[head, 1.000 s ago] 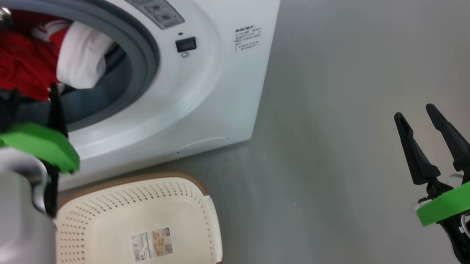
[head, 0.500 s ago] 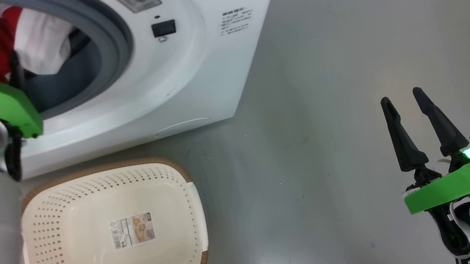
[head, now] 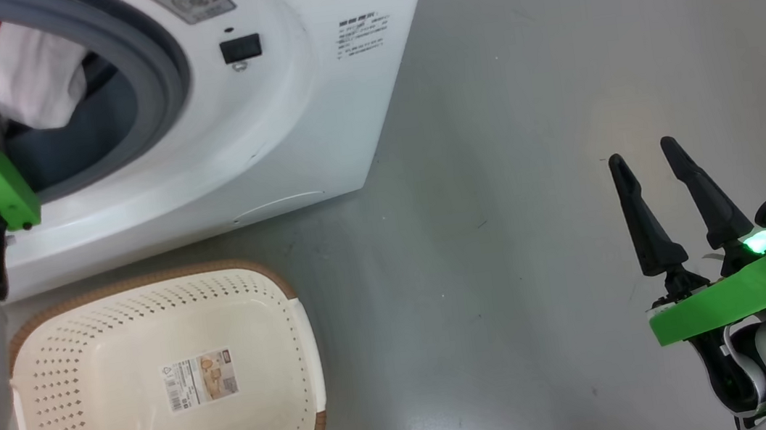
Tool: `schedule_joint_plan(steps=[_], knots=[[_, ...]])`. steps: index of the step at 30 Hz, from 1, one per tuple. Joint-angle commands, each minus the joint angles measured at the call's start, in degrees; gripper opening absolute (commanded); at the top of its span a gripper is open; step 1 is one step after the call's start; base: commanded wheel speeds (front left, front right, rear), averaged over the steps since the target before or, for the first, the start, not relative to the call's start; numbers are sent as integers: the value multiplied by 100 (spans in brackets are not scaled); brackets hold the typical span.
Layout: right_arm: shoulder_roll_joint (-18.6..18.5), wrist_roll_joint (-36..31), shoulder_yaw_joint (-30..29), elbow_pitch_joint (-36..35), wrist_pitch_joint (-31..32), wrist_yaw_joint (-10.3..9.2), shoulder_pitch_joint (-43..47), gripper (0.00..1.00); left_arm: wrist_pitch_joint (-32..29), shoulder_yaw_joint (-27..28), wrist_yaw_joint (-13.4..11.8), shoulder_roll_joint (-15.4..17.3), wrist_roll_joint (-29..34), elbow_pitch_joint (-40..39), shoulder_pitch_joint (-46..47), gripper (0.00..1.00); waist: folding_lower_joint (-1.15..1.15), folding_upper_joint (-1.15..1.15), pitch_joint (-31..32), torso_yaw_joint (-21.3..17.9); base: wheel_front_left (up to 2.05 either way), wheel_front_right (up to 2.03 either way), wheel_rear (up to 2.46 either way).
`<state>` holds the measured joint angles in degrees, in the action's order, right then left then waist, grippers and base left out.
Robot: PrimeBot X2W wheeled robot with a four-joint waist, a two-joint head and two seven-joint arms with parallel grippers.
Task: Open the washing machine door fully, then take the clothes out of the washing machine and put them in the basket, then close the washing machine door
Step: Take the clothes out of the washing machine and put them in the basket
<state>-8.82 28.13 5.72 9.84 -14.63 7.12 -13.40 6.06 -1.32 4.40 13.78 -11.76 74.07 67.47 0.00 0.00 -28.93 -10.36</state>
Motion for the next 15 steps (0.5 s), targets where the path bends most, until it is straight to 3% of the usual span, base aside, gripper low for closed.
schedule_joint_plan(steps=[1,5,8,9,10,12,13,15], knots=[[-45,-62,125,-130,-37,36,-27,100,-16,42,-40,296,-57,-80,117,95,0,0,-17,-26,0,0,0],[-47,-56,159,-133,-37,36,-42,100,-18,12,-18,346,-80,-59,130,88,0,0,-45,-71,0,0,0],[-50,-53,165,-140,-37,36,-39,100,4,-27,12,356,-87,-48,131,53,0,0,-63,-90,0,0,0],[-50,-54,165,-141,-37,36,-37,100,17,-36,18,360,-93,-45,130,49,0,0,-68,-94,0,0,0],[-50,-55,165,-141,-37,36,-37,100,24,-50,28,361,-94,-42,127,27,0,0,-74,-97,0,0,0],[-54,-58,161,-141,-37,36,-32,100,51,-74,42,345,-104,-38,113,8,0,0,-74,-94,0,0,0],[-54,-59,156,-142,-37,36,-28,100,67,-79,52,336,-115,-36,108,0,0,0,-71,-89,0,0,0],[-55,-60,150,-144,-37,36,-25,100,86,-84,66,327,-129,-34,103,0,0,0,-69,-83,0,0,0]])
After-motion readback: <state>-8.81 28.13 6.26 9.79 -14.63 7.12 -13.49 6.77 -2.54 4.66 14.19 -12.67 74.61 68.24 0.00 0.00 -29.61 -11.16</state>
